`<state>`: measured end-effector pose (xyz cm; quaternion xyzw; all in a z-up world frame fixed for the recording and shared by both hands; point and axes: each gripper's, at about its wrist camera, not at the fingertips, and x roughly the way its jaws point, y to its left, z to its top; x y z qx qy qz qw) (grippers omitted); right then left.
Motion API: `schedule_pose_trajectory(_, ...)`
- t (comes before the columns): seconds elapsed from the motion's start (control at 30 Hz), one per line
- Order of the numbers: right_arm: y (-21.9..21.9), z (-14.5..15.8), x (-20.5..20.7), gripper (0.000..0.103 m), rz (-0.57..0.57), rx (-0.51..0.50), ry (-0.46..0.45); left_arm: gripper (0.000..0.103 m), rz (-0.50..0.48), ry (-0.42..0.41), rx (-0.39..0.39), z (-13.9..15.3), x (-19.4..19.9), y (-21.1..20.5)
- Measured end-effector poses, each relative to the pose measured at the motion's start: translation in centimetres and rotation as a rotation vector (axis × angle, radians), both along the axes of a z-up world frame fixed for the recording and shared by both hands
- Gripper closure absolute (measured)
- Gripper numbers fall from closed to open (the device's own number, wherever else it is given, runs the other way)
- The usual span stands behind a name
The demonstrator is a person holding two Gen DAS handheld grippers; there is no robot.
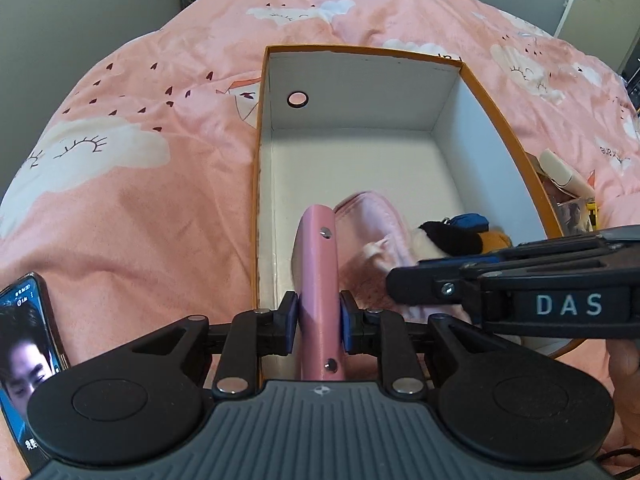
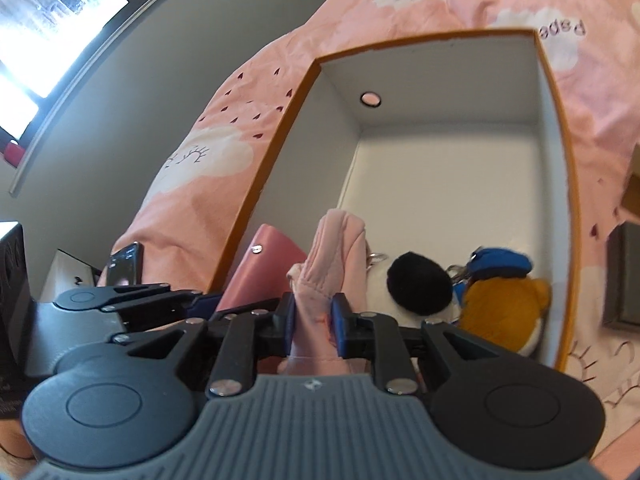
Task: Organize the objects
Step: 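Carry the pink wallet and pink pouch into the box and release them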
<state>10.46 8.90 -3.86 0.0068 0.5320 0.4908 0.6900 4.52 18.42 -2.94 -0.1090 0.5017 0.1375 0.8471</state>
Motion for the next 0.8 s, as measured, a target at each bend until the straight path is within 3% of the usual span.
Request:
schedule_pose_trajectory(0.2, 0.3, -0.8, 0.2, 0.082, -0.012, 0.022, 0.063, 0.071, -0.020, 0.001, -0.012, -0.1, -0.2, 0.3)
schedule_pose_trajectory(0.33, 0.2, -0.7, 0.2, 0.082, -0.015, 0.031, 0.075, 0.062, -0.060, -0.002, -0.021, 0.1, -0.4, 0.1)
schedule_pose_trajectory(0.5, 0.1, -1.0, 0.5, 0.080, -0.025, 0.035, 0.098, 0.062, -0.065, -0.021, -0.029, 1.0, -1.2, 0.2)
schedule_pose_trajectory(0.53, 0.2, -1.0, 0.4, 0.080, -0.023, 0.031, 0.098, 0.056, -0.058, -0.033, -0.011, 1.3, -1.5, 0.3)
schedule_pose_trajectory(0.67, 0.6, -1.7, 0.3, 0.080, -0.015, 0.022, 0.137, 0.058, -0.059, -0.072, -0.022, 2.3, -2.4, 0.7)
schedule_pose_trajectory(0.8, 1.2, -2.1, -0.3, 0.080, 0.000, -0.003, 0.117, 0.058, -0.028, -0.121, -0.034, 3.1, -2.8, 1.2)
